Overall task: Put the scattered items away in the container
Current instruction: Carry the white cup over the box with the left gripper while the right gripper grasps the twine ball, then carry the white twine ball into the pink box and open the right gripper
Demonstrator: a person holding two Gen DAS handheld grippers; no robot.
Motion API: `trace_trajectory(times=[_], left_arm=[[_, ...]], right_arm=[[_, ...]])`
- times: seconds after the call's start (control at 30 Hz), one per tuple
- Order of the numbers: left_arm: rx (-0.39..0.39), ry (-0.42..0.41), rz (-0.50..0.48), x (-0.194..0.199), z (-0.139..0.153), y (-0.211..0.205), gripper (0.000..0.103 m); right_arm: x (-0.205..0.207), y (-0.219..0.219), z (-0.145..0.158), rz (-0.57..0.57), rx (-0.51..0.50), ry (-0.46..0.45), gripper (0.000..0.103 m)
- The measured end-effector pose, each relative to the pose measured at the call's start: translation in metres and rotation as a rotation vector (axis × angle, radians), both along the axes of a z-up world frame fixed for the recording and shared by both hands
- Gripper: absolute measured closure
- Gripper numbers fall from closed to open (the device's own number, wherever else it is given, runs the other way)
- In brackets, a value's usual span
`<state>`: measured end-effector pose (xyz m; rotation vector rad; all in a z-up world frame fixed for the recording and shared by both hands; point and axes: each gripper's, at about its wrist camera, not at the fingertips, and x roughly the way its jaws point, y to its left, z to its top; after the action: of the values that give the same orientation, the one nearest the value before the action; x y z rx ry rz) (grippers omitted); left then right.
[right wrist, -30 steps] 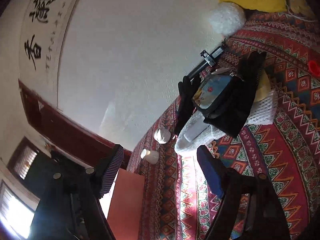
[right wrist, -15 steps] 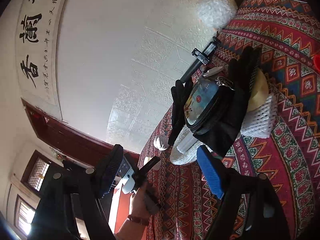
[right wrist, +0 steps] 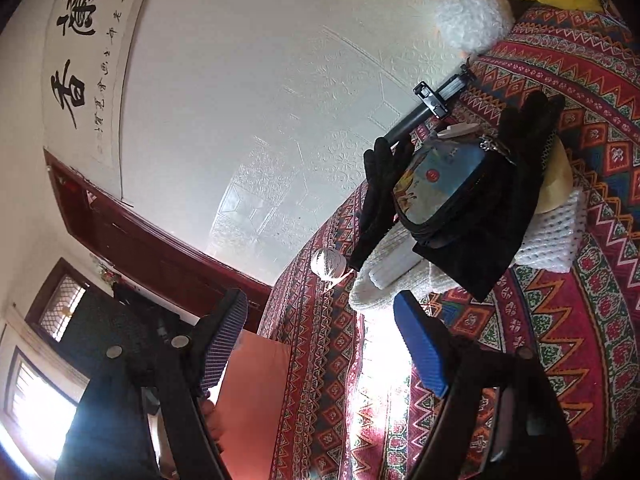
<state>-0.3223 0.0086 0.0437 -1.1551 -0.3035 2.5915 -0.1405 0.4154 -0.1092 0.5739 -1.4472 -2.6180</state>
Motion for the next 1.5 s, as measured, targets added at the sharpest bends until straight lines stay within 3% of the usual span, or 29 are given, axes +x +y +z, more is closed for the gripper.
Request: trace_trajectory(times=[0.17,0.27,0.37,0.53,0.73,0.83,0.9,0.97,1.03,1.17,1.3,1.4,1.5], left_arm=[[0.106,0.071,0.112,0.069,0.035,-0.11,0.047],[0.096,0.091,0.219,0.073,0.031,-0.175,0.047],[0.165,0.047,0.287,0.063,0.021,-0.231,0.047],[0.134,0.019,0.385,0.053,0.01,-0.289,0.047],[0.112,-0.01,0.433,0.044,0.001,-0.325,0.047],[0.103,-0.003,0.436,0.039,0.0,-0.328,0.047],[0.097,0.0,0.437,0.04,0.001,-0.324,0.047],[0.103,-0.003,0.433,0.038,0.0,-0.324,0.047],[0.112,-0.004,0.434,0.038,0.001,-0.326,0.047],[0.077,0.013,0.461,0.048,0.004,-0.336,0.047],[0.077,0.017,0.468,0.057,0.005,-0.347,0.047],[0.091,0.031,0.495,0.063,0.006,-0.363,0.047],[0.128,0.04,0.532,0.073,0.005,-0.38,0.047]], right_arm=[[-0.005,-0.026,0.001,0.056,0.019,-0.015,0.026],[-0.01,-0.057,0.009,0.127,0.098,-0.016,0.023],[-0.035,-0.091,0.017,0.19,0.204,-0.043,0.016],[-0.142,-0.145,0.024,0.316,0.485,-0.18,0.014],[-0.284,-0.183,0.005,0.368,0.891,-0.406,0.013],[-0.327,-0.187,-0.014,0.369,1.047,-0.478,0.013],[-0.347,-0.188,-0.029,0.388,1.099,-0.525,0.012],[-0.361,-0.186,-0.043,0.418,1.114,-0.575,0.013],[-0.36,-0.18,-0.048,0.442,1.077,-0.58,0.054],[-0.323,-0.164,-0.012,0.417,0.873,-0.447,0.054],[-0.27,-0.182,0.054,0.502,0.736,-0.269,0.054],[-0.232,-0.228,0.112,0.628,0.639,-0.109,0.054],[-0.198,-0.302,0.157,0.787,0.595,0.052,0.054]])
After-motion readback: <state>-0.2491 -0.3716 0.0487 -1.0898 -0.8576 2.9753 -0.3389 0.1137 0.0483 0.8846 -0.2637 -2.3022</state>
